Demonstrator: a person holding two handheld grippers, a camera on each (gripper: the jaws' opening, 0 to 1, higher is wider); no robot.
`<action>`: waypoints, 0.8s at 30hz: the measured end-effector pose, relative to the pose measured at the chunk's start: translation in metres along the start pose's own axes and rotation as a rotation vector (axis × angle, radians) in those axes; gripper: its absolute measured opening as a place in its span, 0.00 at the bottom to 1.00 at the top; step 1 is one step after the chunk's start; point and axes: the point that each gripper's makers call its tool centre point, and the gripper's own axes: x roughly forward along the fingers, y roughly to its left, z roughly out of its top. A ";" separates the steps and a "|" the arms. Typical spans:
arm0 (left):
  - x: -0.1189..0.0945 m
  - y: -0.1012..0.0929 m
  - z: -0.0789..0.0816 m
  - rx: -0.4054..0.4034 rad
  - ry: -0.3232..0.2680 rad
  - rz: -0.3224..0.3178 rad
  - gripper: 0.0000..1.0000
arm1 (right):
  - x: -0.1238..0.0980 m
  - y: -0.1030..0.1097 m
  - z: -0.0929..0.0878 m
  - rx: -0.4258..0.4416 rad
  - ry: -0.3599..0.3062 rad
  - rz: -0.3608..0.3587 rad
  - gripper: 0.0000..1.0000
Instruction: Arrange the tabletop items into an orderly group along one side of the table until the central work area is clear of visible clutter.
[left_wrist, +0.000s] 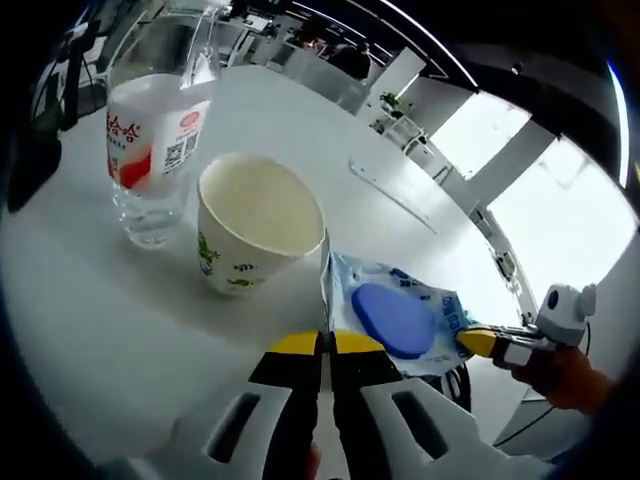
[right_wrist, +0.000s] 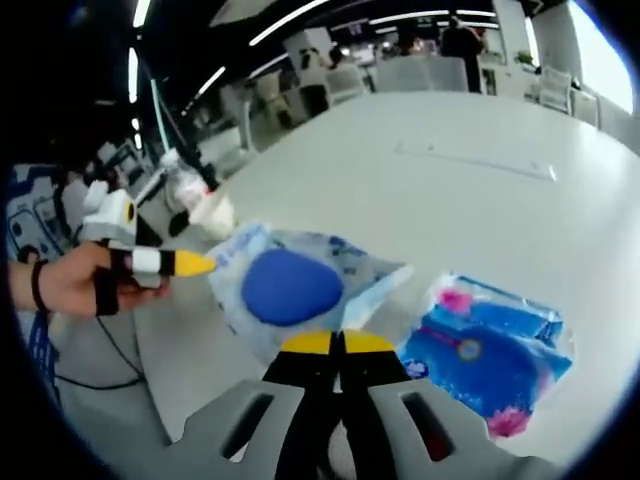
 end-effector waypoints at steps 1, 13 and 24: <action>0.000 0.001 0.002 -0.001 -0.003 0.003 0.00 | 0.000 0.001 0.001 0.003 -0.004 0.002 0.00; 0.010 0.016 0.001 -0.052 0.002 0.047 0.00 | 0.020 0.007 -0.001 0.016 0.022 -0.005 0.00; 0.017 0.024 -0.004 -0.050 0.021 0.087 0.01 | 0.022 0.001 -0.010 0.033 0.038 -0.024 0.01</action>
